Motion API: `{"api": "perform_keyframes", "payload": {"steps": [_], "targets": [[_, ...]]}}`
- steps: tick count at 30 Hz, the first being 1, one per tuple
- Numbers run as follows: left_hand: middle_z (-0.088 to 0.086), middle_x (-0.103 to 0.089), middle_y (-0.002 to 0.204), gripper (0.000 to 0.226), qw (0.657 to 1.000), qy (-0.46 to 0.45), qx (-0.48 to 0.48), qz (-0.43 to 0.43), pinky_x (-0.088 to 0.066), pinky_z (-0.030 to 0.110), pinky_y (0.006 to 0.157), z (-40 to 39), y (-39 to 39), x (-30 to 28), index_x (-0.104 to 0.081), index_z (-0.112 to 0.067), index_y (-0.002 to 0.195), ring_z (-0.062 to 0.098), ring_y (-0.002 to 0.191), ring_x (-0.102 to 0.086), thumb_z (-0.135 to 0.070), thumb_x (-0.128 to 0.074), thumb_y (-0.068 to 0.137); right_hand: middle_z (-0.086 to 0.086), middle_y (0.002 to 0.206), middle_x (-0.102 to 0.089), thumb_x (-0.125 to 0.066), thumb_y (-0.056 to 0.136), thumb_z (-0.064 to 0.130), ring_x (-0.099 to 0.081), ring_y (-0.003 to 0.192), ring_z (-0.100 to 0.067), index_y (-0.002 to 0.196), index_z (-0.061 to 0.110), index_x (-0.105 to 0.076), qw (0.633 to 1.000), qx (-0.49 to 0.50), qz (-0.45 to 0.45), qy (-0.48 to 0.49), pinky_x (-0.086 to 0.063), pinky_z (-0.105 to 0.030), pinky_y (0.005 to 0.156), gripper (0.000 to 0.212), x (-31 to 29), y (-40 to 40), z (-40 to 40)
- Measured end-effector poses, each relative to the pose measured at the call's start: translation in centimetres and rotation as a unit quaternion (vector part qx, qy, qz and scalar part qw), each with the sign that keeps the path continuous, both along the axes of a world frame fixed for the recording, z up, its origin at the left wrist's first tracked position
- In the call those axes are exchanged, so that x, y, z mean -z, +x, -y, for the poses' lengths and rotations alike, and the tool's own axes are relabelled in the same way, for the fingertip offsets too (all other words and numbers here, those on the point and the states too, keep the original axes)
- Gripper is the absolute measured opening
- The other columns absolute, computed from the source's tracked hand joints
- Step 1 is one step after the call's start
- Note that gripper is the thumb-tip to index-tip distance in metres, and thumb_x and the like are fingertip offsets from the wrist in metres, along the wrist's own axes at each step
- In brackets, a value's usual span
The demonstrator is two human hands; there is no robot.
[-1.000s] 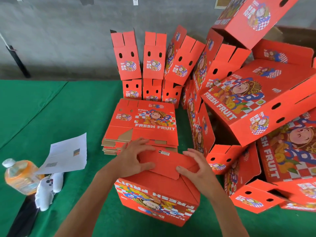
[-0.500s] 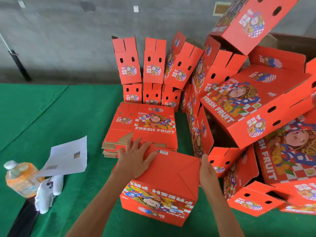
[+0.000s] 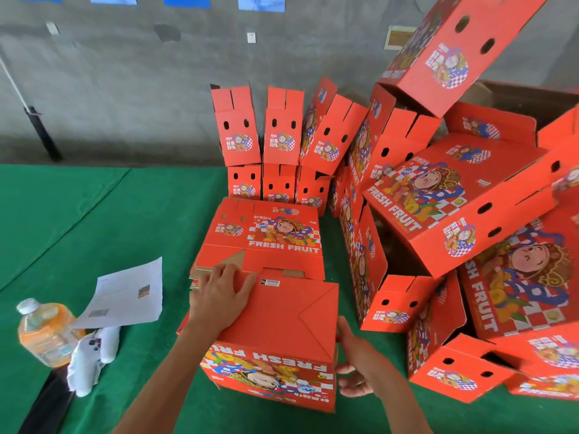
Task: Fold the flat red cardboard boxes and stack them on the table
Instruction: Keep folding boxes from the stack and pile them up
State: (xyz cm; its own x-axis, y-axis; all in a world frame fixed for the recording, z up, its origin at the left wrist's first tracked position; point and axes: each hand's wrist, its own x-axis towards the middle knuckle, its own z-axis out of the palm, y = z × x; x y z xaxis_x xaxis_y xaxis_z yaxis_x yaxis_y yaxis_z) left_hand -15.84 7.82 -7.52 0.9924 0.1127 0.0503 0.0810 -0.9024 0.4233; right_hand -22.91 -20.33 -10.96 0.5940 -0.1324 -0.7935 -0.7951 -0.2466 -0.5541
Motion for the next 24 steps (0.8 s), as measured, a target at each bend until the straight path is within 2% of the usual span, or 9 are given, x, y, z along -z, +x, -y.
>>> {"api": "perform_keyframes", "payload": {"steps": [4, 7, 9, 15, 18, 19, 21, 23, 24], "targets": [[-0.002, -0.053, 0.136, 0.053, 0.999, -0.027, -0.037, -0.009, -0.045, 0.055, 0.101, -1.1, -1.0, -0.3, -0.057, -0.028, 0.117, 0.034, 0.127, -0.049, -0.074, -0.041, 0.095, -0.018, 0.08, -0.078, -0.024, 0.079, 0.096, -0.076, 0.067, -0.028, 0.131, 0.021, -0.056, 0.998, -0.049, -0.03, 0.007, -0.063, -0.037, 0.062, 0.097, -1.2, -0.3, -0.6], [0.0, -0.055, 0.138, 0.052, 0.997, -0.043, -0.057, -0.005, -0.045, 0.054, 0.102, -1.5, -1.6, -0.7, -0.058, -0.025, 0.119, 0.034, 0.126, -0.05, -0.07, -0.044, 0.097, -0.023, 0.095, -0.077, -0.031, 0.082, 0.093, -0.078, 0.077, -0.031, 0.141, 0.022, -0.05, 0.998, -0.063, -0.012, 0.021, -0.064, -0.038, 0.066, 0.095, -2.1, -0.5, -0.7], [0.002, -0.058, 0.134, 0.051, 0.995, -0.067, -0.074, 0.012, -0.045, 0.054, 0.102, -1.9, -1.9, -1.1, -0.059, -0.023, 0.116, 0.036, 0.123, -0.051, -0.069, -0.046, 0.097, -0.026, 0.101, -0.074, -0.038, 0.08, 0.092, -0.078, 0.078, -0.033, 0.134, 0.024, -0.053, 0.998, -0.049, 0.018, 0.043, -0.064, -0.041, 0.069, 0.088, -3.0, -0.7, -1.0], [0.007, -0.063, 0.106, 0.053, 0.961, -0.228, -0.094, 0.129, -0.044, 0.053, 0.101, -4.1, -1.5, -5.0, -0.058, -0.027, 0.089, 0.037, 0.111, -0.054, -0.078, -0.044, 0.091, -0.013, 0.072, -0.074, -0.063, 0.074, 0.084, -0.074, 0.064, -0.03, 0.118, 0.052, -0.059, 0.962, -0.023, 0.261, 0.078, -0.065, -0.045, 0.065, 0.054, -8.9, 0.3, -1.7], [-0.003, -0.06, 0.089, 0.043, 0.941, -0.28, -0.028, 0.188, -0.04, 0.058, 0.104, -4.1, -1.2, -7.7, -0.055, -0.032, 0.078, 0.03, 0.102, -0.056, -0.068, -0.038, 0.094, -0.002, 0.064, -0.07, -0.067, 0.062, 0.092, -0.074, 0.063, -0.025, 0.109, 0.065, -0.055, 0.922, -0.039, 0.381, 0.052, -0.065, -0.043, 0.064, 0.056, -12.2, 1.1, -2.2], [-0.007, -0.063, 0.096, 0.037, 0.937, -0.292, 0.002, 0.192, -0.034, 0.057, 0.111, -3.7, -1.1, -8.3, -0.061, -0.035, 0.084, 0.026, 0.112, -0.056, -0.061, -0.04, 0.099, -0.002, 0.071, -0.072, -0.067, 0.062, 0.094, -0.074, 0.066, -0.024, 0.113, 0.067, -0.053, 0.907, -0.051, 0.416, 0.036, -0.065, -0.044, 0.065, 0.059, -13.0, 1.5, -2.4], [-0.017, -0.062, 0.13, 0.02, 0.928, -0.328, 0.049, 0.171, -0.019, 0.046, 0.125, -2.8, -1.1, -9.0, -0.068, -0.041, 0.114, 0.01, 0.141, -0.041, -0.046, -0.049, 0.108, -0.002, 0.099, -0.073, -0.063, 0.069, 0.093, -0.072, 0.081, -0.014, 0.125, 0.069, -0.046, 0.871, -0.081, 0.484, -0.026, -0.062, -0.039, 0.069, 0.064, -13.9, 2.2, -2.7], [-0.025, -0.049, 0.15, 0.033, 0.908, -0.378, 0.117, 0.14, -0.019, 0.035, 0.128, -1.1, -1.2, -9.6, -0.06, -0.043, 0.135, -0.002, 0.148, -0.029, -0.04, -0.055, 0.103, 0.014, 0.118, -0.058, -0.061, 0.074, 0.09, -0.062, 0.089, 0.002, 0.13, 0.068, -0.043, 0.829, -0.103, 0.541, -0.093, -0.05, -0.017, 0.072, 0.063, -14.0, 3.1, -3.2], [-0.025, -0.043, 0.155, 0.042, 0.899, -0.393, 0.144, 0.128, -0.021, 0.029, 0.127, 0.0, -1.2, -9.7, -0.055, -0.043, 0.141, -0.005, 0.15, -0.027, -0.043, -0.055, 0.099, 0.018, 0.116, -0.049, -0.062, 0.078, 0.086, -0.058, 0.088, 0.004, 0.129, 0.068, -0.042, 0.808, -0.111, 0.564, -0.125, -0.046, -0.012, 0.071, 0.058, -13.9, 3.6, -3.5]]}}
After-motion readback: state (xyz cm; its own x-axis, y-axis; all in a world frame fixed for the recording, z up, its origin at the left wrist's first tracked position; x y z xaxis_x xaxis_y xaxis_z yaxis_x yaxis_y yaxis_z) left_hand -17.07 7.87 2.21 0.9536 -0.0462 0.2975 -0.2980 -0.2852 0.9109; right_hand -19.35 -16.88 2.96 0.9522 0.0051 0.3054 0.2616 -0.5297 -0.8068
